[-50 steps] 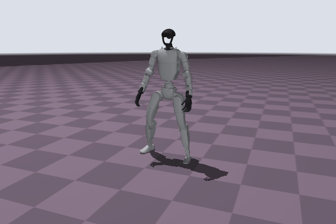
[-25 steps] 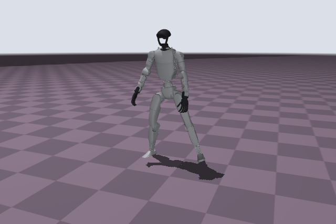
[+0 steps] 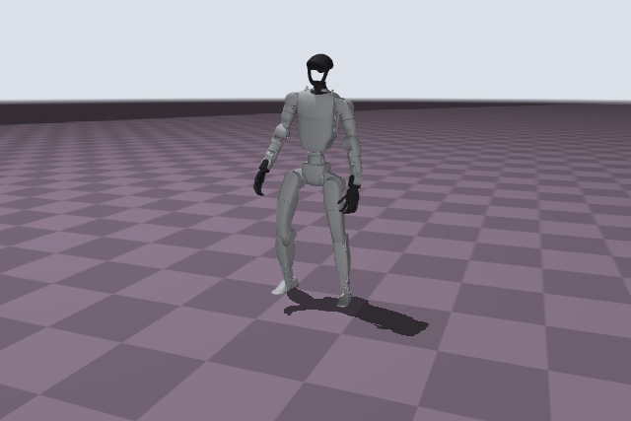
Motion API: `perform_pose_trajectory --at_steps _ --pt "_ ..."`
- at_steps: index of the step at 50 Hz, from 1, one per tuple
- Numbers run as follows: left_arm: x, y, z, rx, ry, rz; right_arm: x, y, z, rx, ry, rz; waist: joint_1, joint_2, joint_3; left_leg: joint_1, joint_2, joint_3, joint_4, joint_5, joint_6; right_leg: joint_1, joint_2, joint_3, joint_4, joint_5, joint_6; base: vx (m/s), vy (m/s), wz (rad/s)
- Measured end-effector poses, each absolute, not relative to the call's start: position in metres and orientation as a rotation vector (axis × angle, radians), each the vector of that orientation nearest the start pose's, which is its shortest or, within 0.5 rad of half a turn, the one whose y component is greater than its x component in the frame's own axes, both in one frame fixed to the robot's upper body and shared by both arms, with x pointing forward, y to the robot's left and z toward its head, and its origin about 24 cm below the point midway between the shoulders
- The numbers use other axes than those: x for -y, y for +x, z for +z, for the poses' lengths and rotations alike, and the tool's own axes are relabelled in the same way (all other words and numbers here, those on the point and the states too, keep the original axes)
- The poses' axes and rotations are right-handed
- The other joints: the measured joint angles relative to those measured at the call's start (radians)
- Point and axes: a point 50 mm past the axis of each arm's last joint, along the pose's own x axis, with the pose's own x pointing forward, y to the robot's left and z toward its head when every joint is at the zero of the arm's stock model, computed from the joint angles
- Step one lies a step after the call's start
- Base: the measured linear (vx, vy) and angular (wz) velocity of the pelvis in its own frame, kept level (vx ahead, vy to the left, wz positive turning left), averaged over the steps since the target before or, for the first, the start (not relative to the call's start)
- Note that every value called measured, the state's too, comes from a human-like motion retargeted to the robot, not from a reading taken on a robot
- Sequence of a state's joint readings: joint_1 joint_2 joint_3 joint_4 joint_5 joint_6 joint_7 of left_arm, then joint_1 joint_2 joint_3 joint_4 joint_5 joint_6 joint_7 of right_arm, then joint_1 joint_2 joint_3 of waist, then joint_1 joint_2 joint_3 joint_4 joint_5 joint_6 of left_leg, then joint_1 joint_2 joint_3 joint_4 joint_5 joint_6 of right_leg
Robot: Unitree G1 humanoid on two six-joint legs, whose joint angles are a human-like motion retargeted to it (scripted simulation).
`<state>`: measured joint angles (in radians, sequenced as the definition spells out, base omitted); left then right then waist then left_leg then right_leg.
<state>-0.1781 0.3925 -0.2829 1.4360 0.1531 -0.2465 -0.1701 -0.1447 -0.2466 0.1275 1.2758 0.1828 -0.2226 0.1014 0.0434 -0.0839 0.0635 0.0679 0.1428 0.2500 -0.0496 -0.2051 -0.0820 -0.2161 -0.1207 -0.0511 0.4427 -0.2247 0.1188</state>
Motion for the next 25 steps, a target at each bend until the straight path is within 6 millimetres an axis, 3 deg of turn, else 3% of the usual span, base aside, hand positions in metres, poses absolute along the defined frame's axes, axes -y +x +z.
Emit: perform_pose_trajectory --at_steps 4,9,12,18,22,23,25 --pt "-0.278 0.144 -0.13 -1.031 0.478 -0.128 0.247 0.142 -0.141 -0.981 -0.201 -0.03 -0.018 0.03 -0.007 0.012 0.029 -0.031 -0.005 0.004 -0.02 0.062 -0.119 -0.061 -0.056 0.01 -0.014 0.07 -0.2 0.47" --pt "-0.287 0.154 -0.122 -0.945 0.417 0.018 0.264 0.13 -0.141 -1.037 -0.243 -0.077 -0.034 0.029 -0.004 0.031 0.049 -0.056 0.002 -0.009 -0.036 0.182 -0.219 -0.016 -0.261 0.044 0.038 0.08 -0.33 0.35" --pt "-0.296 0.147 -0.121 -0.965 0.465 0.016 0.267 0.126 -0.142 -1.046 -0.23 -0.106 -0.049 0.005 -0.024 -0.014 0.06 -0.058 0.079 -0.041 -0.071 0.214 -0.274 -0.016 -0.361 0.05 0.067 0.04 -0.46 0.08" --pt "-0.312 0.142 -0.115 -0.938 0.458 0.091 0.261 0.147 -0.136 -1.007 -0.307 -0.009 0.007 -0.034 -0.03 0.039 0.094 0.008 -0.014 0.036 -0.036 0.183 -0.278 0.05 -0.476 0.18 0.118 0.01 -0.55 -0.64" --pt "-0.307 0.127 -0.122 -0.977 0.467 0.033 0.254 0.167 -0.129 -0.922 -0.28 -0.007 0.001 -0.023 -0.012 0.008 0.158 0.063 0.102 0.044 0.009 0.109 -0.221 0.09 -0.338 0.104 0.127 0.02 -0.56 -0.43" --pt "-0.305 0.127 -0.123 -0.978 0.473 0.021 0.253 0.173 -0.126 -0.896 -0.278 -0.012 0.003 -0.025 -0.006 0.022 0.16 0.091 0.084 0.068 0.044 0.084 -0.206 0.113 -0.304 0.097 0.138 0.01 -0.56 -0.29" --pt "-0.297 0.127 -0.128 -1.033 0.516 -0.05 0.254 0.183 -0.123 -0.888 -0.228 -0.034 -0.013 -0.018 0.018 0.023 0.167 0.128 0.1 0.061 0.079 0.139 -0.176 0.107 -0.387 0.13 0.117 0.02 -0.53 -0.03"
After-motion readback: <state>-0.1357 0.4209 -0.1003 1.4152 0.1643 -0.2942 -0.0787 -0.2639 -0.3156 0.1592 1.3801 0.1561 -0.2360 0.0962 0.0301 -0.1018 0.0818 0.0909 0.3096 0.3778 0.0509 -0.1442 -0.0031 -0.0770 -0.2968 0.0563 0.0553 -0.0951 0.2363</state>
